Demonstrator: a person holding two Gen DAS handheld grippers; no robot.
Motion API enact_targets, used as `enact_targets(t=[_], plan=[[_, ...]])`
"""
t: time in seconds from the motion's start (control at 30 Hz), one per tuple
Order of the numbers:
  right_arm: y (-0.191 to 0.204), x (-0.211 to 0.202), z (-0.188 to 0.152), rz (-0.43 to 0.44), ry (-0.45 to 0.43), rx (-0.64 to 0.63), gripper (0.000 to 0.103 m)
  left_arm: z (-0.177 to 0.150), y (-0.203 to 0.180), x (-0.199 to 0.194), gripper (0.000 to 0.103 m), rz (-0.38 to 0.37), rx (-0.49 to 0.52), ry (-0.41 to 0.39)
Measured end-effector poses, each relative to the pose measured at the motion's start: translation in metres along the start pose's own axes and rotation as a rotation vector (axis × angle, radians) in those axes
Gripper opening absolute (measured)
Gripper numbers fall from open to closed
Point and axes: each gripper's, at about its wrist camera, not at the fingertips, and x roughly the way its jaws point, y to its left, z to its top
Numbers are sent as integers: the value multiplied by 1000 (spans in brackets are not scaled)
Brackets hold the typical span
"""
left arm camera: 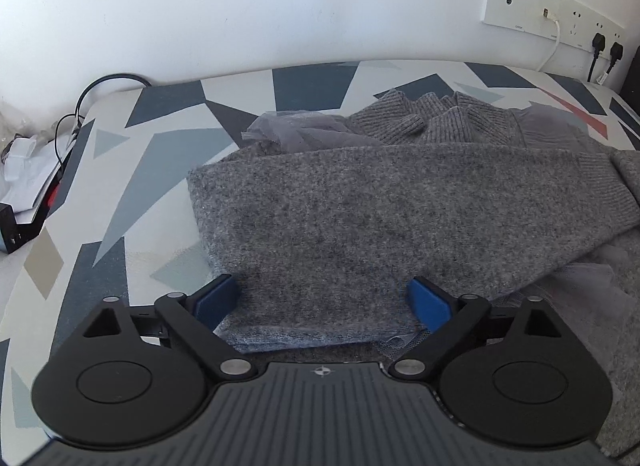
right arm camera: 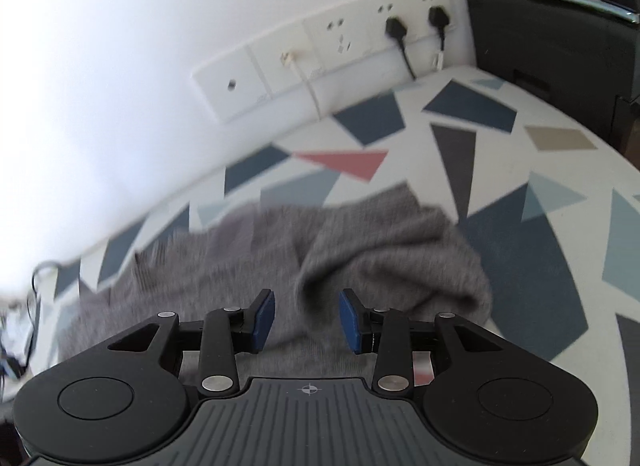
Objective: Fold clothes
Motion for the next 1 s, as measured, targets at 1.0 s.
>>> enact_targets(t=[1.0], plan=[[-15,51,18,-48,8,218,5,-1,6,8,103,-28,-34,17]])
